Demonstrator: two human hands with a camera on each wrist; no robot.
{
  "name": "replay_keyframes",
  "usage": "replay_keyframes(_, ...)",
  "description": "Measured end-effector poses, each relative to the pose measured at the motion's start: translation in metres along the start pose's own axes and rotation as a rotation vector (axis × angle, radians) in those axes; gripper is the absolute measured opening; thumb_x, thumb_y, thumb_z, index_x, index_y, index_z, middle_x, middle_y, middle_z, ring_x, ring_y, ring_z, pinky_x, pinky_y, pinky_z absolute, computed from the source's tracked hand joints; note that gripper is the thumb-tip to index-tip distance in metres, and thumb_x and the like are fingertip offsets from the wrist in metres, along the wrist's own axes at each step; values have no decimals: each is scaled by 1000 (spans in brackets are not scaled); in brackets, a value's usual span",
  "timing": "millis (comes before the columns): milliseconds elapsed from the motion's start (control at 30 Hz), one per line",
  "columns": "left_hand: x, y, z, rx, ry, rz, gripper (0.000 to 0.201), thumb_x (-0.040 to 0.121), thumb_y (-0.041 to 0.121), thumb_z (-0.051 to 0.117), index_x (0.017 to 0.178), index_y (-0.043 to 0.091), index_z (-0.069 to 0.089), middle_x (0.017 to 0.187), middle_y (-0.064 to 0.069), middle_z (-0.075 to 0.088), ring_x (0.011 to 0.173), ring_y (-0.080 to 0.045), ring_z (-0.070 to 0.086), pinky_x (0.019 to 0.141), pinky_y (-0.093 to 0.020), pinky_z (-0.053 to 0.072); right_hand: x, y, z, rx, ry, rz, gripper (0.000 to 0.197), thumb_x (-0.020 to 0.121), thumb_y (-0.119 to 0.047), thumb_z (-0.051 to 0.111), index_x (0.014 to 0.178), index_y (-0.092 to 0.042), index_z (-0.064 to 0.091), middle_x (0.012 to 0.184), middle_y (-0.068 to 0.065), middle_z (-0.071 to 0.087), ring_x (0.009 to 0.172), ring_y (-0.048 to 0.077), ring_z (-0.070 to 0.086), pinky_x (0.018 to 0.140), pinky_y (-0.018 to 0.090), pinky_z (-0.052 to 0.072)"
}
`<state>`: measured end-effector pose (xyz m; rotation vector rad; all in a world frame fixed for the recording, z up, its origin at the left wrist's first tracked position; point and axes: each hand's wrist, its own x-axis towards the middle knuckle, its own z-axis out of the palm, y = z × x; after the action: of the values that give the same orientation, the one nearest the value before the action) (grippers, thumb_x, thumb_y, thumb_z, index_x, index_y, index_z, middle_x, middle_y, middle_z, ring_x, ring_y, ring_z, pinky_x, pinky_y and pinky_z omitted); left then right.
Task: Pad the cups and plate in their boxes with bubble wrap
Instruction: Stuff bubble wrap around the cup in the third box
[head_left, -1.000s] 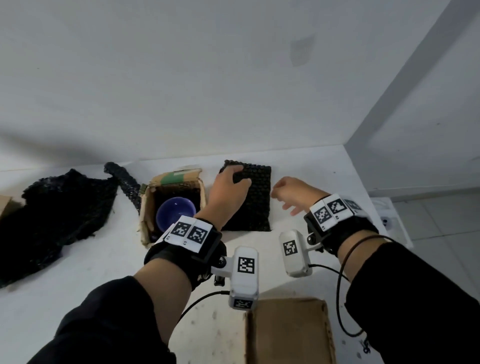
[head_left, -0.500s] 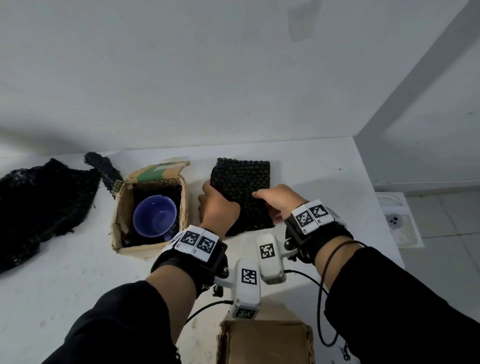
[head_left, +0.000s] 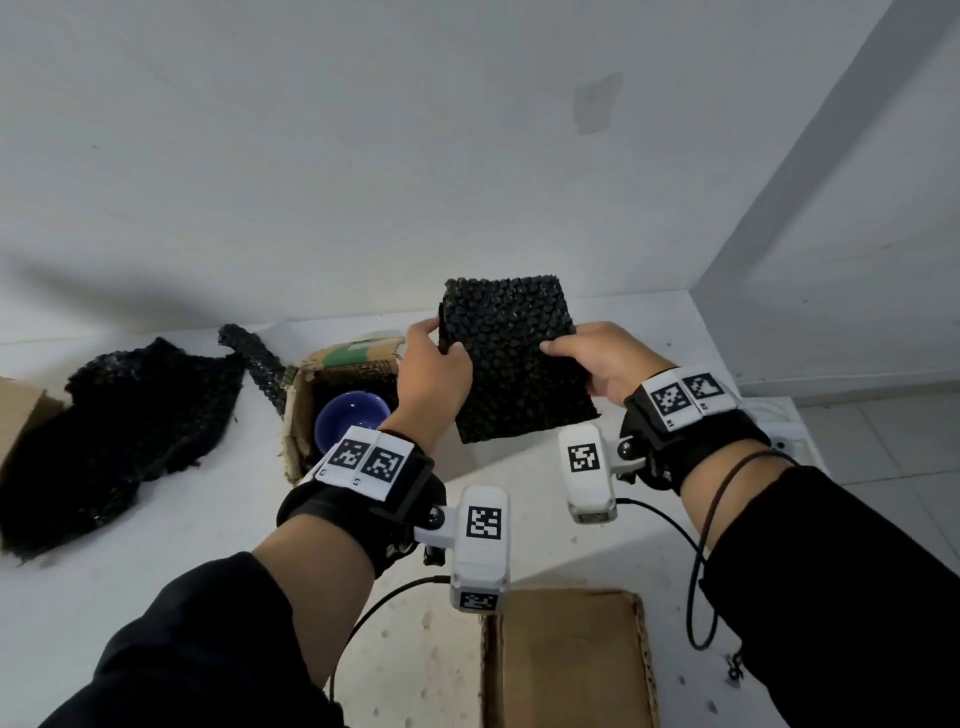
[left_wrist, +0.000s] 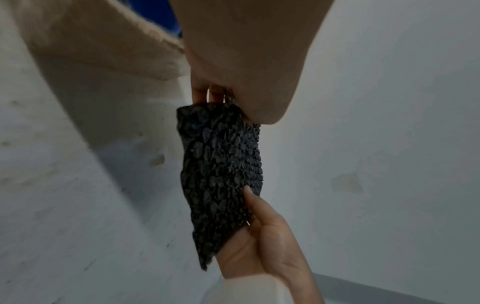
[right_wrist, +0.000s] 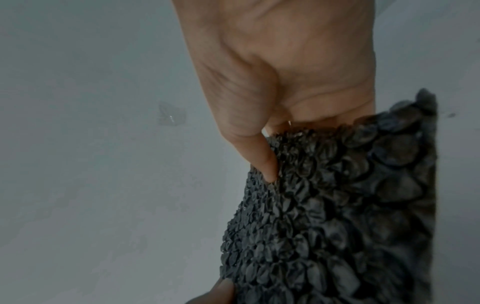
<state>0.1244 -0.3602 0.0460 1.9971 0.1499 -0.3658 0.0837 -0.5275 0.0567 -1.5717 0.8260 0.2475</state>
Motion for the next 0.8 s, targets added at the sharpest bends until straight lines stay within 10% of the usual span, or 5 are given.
replay_keyframes(267, -2, -14, -93, 17, 45, 84, 52, 87, 17, 64, 135, 17, 45, 107, -2, 64, 99, -20, 62, 94, -38, 50, -49, -23, 56, -43, -47, -178, 18, 87, -11, 65, 104, -12, 59, 99, 4, 65, 97, 22, 63, 81, 37, 53)
replay_keyframes(667, -5, -83, -157, 123, 45, 39, 33, 84, 22, 69, 114, 9, 64, 102, -6, 68, 97, -24, 65, 90, -42, 52, -51, 7, 144, -321, 117, -270, 29, 79, -22, 74, 98, -4, 59, 79, -2, 55, 88, 24, 60, 83, 40, 52)
replay_keyframes(800, -7, -90, -160, 220, 80, 149, 29, 86, 22, 66, 113, 13, 64, 93, 6, 61, 90, -13, 58, 84, -26, 48, -46, 24, 153, -383, 213, -288, 28, 78, -27, 74, 92, -8, 58, 81, -2, 54, 90, 25, 59, 85, 38, 49)
